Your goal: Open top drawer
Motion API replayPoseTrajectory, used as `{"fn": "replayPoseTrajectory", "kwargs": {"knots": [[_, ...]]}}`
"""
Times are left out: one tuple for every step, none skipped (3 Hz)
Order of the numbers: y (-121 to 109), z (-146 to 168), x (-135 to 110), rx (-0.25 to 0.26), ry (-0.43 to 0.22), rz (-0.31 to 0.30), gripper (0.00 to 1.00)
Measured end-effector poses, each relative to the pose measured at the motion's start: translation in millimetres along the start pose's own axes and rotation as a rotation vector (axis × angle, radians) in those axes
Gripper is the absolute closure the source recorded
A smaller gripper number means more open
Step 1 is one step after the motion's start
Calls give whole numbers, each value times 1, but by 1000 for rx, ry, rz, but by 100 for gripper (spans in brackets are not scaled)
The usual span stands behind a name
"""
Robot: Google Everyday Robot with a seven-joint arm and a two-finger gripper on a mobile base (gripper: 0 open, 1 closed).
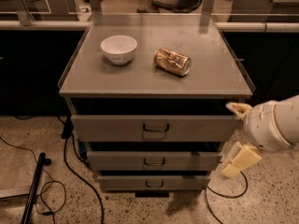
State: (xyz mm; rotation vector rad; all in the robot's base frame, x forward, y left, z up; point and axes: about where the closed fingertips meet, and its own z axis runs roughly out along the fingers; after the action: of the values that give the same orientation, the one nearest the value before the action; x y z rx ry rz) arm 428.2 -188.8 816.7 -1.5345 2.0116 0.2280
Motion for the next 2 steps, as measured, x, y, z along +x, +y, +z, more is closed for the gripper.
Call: {"fn": "replayPoseTrajectory", "kwargs": {"knots": [[4,29,9,-19,1,13,0],[-1,59,8,-32,-42,4,0]]}}
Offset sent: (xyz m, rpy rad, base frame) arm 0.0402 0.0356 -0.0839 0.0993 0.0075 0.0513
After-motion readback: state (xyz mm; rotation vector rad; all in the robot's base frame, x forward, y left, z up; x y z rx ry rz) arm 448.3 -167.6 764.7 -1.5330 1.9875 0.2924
